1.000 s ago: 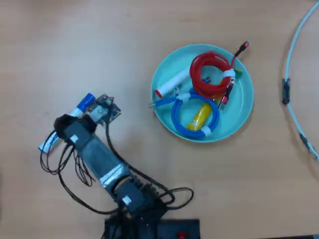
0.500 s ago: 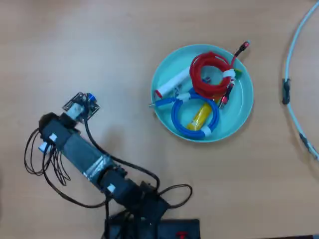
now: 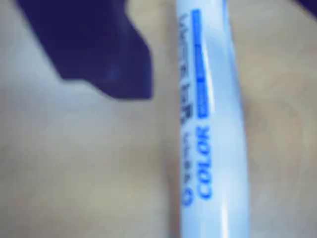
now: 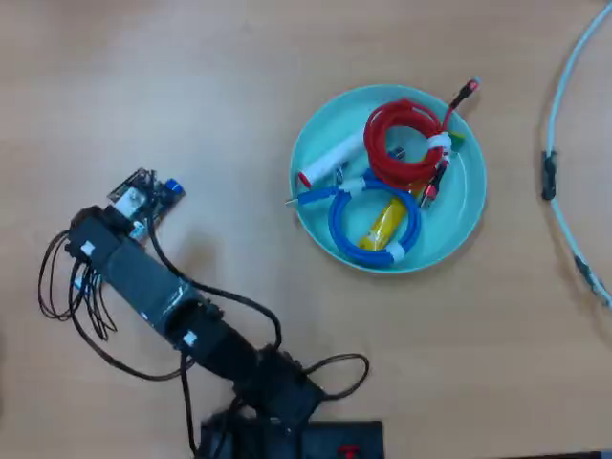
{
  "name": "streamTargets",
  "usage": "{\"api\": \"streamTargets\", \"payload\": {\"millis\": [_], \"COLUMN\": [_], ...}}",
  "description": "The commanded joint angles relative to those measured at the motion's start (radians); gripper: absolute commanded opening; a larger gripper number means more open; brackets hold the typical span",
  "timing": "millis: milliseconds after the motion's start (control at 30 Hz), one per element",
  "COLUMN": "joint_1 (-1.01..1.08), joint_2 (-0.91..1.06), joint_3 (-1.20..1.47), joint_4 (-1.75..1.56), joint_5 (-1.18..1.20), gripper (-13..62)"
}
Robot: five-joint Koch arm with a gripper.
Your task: Pick up the blue pen and put it in the green bowl
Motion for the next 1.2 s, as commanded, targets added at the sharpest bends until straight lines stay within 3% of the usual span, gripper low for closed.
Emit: {"api": "streamTargets", "payload": {"millis": [0,367,900,1033,1167], "joint_1": [-0.014,-0.012,-0.005,-0.005,-0.006], "joint_2": [-0.002,-0.181,-0.235,-0.247,-0.249], "joint_3": [-0.091,-0.235,-0.236,-0.236,-0.238], "joint_4": [-0.005,-0.006,0.035,0.035,0.040], "joint_5": [0.002,0.002,-0.012,-0.011,-0.009], "gripper": [48.9,47.9,45.4,37.8,18.5]}}
